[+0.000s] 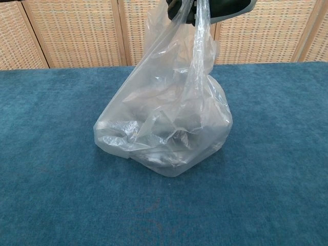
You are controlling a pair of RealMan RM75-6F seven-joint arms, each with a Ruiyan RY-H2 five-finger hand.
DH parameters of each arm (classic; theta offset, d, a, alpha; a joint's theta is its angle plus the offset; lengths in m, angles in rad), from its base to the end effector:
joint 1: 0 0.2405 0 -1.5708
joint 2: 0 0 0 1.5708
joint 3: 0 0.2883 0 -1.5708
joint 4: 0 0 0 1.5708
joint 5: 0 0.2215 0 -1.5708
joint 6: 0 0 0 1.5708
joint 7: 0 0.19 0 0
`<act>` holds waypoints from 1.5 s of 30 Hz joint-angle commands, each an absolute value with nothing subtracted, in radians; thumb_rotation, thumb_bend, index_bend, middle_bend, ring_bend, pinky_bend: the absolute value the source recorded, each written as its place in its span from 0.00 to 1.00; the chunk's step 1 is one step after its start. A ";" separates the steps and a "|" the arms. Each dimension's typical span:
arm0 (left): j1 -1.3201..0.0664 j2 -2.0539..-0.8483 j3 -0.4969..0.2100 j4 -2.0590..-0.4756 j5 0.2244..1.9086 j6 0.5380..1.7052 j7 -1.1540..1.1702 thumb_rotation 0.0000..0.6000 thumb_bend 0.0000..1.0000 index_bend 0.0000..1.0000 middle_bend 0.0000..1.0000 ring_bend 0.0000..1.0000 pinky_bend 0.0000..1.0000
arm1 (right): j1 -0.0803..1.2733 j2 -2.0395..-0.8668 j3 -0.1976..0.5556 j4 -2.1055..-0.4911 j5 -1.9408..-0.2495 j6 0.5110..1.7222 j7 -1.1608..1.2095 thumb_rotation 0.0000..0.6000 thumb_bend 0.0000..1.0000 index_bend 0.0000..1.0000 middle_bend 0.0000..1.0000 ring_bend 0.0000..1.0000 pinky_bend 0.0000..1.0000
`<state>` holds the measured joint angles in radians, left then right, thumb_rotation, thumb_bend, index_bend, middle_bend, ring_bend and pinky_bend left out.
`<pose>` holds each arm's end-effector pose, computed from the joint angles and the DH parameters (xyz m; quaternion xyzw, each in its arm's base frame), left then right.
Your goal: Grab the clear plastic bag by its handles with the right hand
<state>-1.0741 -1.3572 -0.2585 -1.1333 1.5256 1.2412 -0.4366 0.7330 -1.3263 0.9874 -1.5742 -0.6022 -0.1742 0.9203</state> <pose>-0.0041 0.5076 0.1345 -0.6812 -0.1710 -0.6475 0.2959 -0.0093 -0.4534 0.0699 -0.2707 0.8644 -0.3873 0.1718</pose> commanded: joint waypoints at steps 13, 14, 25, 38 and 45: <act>-0.871 -1.134 -0.235 -1.243 1.463 1.301 -0.461 0.71 0.00 0.00 0.00 0.00 0.01 | 0.809 -1.164 0.851 -1.677 -0.532 -0.017 0.958 1.00 1.00 0.58 0.77 0.77 0.77; -0.858 -1.124 -0.233 -1.246 1.462 1.305 -0.466 0.72 0.00 0.00 0.00 0.00 0.01 | 0.817 -1.153 0.838 -1.683 -0.531 -0.003 0.955 1.00 1.00 0.58 0.78 0.77 0.78; -0.744 -1.075 -0.215 -1.255 1.449 1.352 -0.524 0.83 0.00 0.00 0.00 0.00 0.01 | 0.906 -1.051 0.704 -1.750 -0.521 0.159 0.896 1.00 1.00 0.62 0.81 0.79 0.87; -0.556 -0.992 -0.155 -1.428 1.380 1.391 -0.480 1.00 0.00 0.00 0.00 0.00 0.00 | 0.985 -0.965 0.625 -1.799 -0.452 0.232 0.877 1.00 1.00 0.65 0.82 0.85 1.00; -0.413 -1.011 -0.106 -1.506 1.348 1.467 -0.456 1.00 0.01 0.00 0.00 0.00 0.00 | 1.073 -0.904 0.529 -1.829 -0.401 0.283 0.815 1.00 1.00 0.71 0.89 0.95 1.00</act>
<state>-0.4546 -1.0009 -0.1259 -1.4853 1.3611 1.4355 -0.4651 1.0501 -0.9217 0.5542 -1.8174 -0.4221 0.2658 0.8328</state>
